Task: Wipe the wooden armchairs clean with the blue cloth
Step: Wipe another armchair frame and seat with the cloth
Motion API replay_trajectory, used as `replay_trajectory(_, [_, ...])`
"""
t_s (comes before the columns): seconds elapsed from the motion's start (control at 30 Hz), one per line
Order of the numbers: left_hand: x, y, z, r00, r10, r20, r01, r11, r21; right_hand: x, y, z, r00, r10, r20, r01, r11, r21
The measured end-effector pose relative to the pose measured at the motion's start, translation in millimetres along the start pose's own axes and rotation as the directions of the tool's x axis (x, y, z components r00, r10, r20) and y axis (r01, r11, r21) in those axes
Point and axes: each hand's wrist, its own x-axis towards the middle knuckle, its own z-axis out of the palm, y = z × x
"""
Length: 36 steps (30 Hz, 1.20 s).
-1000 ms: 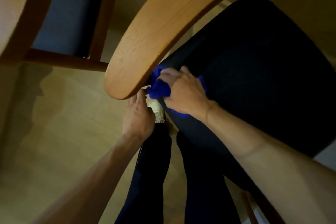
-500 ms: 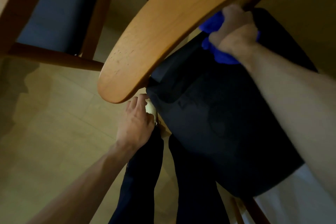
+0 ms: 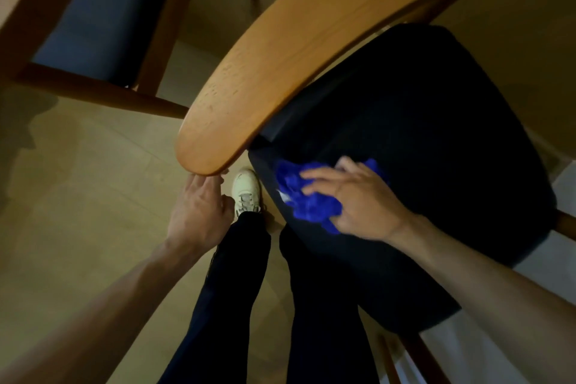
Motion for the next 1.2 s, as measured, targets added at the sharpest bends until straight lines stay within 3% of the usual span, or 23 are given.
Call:
replay_trajectory(0.1, [-3,11,5,0.997,0.07,0.042,-0.072,0.997,0.038,-20,8,-8,0.993,-0.009,0.117,0.004,0.999,0.041])
replay_trajectory(0.17, [-4,17,11,0.993,0.111,0.047,-0.114,0.99,0.084,-6,10,-23,0.992,-0.053,0.111,0.054,0.999,-0.002])
replay_trajectory(0.23, [-5,19,18,0.992,0.121,0.041,-0.125,0.988,0.09,19,11,-43,1.0,-0.028,-0.01,0.027,0.997,-0.077])
replay_trajectory(0.33, [-9,16,28,0.995,0.086,0.041,-0.089,0.994,0.07,72,-4,-64,0.956,0.103,-0.274,-0.147,0.979,-0.144])
replay_trajectory(0.4, [-14,15,32,0.998,0.05,0.042,-0.053,0.996,0.077,97,-25,-62,0.931,0.193,-0.309,-0.259,0.948,-0.187])
replay_trajectory(0.47, [-21,15,33,0.998,-0.018,0.056,0.014,0.998,0.066,97,-42,-41,0.947,0.17,-0.272,-0.243,0.934,-0.261])
replay_trajectory(0.6, [-38,19,35,0.997,-0.063,0.046,0.059,0.995,0.085,65,-49,-5,0.983,-0.079,-0.163,-0.025,0.834,-0.551])
replay_trajectory(0.8, [-58,22,38,0.999,-0.031,-0.01,0.031,0.999,0.032,-16,-32,19,0.982,-0.147,0.118,0.186,0.853,-0.487])
replay_trajectory(0.9, [-64,22,41,1.0,-0.025,-0.005,0.025,1.0,0.005,-67,-24,28,0.963,-0.069,0.262,0.175,0.897,-0.406])
replay_trajectory(0.97, [-65,23,41,1.0,-0.006,-0.003,0.006,1.0,0.001,-79,-24,30,0.959,-0.01,0.282,0.12,0.92,-0.374])
replay_trajectory(1.2, [-50,8,32,0.998,0.004,-0.06,-0.001,0.999,0.054,22,-54,-11,0.997,-0.057,-0.059,0.035,0.948,-0.317])
